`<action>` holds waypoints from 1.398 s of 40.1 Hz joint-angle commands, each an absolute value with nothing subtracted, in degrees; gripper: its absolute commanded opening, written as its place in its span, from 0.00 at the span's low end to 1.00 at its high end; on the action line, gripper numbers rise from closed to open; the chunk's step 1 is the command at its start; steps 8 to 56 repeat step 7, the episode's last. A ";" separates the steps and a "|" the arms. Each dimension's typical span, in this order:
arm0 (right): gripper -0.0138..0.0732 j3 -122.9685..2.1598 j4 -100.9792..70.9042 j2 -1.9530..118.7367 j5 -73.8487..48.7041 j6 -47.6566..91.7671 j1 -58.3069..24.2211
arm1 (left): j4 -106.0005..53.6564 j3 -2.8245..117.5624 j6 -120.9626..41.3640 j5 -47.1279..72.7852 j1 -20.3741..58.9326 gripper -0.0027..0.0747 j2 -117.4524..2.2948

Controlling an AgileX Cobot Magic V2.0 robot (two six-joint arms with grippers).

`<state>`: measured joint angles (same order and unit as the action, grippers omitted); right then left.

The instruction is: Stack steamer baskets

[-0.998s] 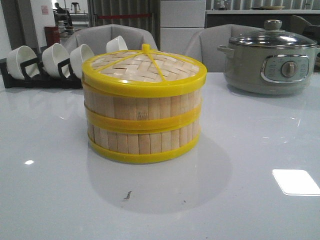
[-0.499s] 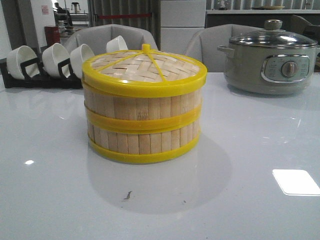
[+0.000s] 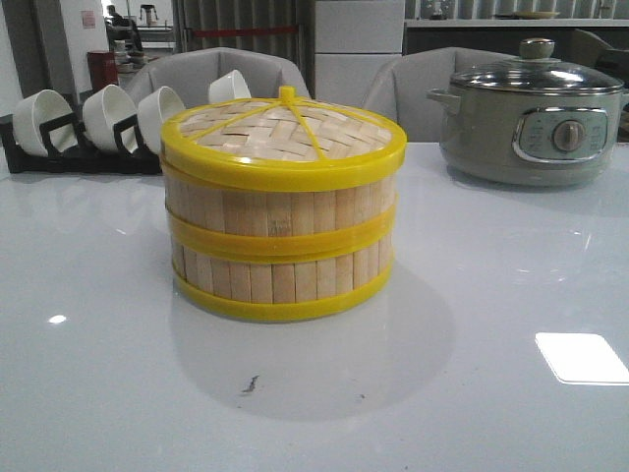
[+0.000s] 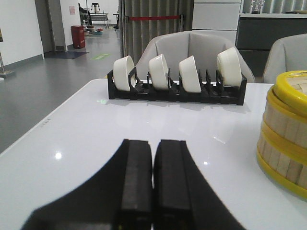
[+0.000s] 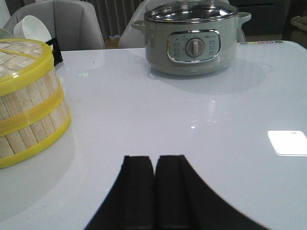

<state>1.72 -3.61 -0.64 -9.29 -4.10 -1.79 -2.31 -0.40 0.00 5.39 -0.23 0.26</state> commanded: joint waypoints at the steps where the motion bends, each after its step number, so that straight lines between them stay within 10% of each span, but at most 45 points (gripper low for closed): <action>1: 0.19 0.86 -3.24 -1.81 -5.02 -3.79 -1.53 | -2.34 -0.44 0.00 0.88 -0.30 0.15 0.87; 56: 0.19 0.86 -3.24 -1.81 -5.02 -3.79 -1.53 | -2.34 -0.44 0.00 0.88 -0.30 0.15 0.87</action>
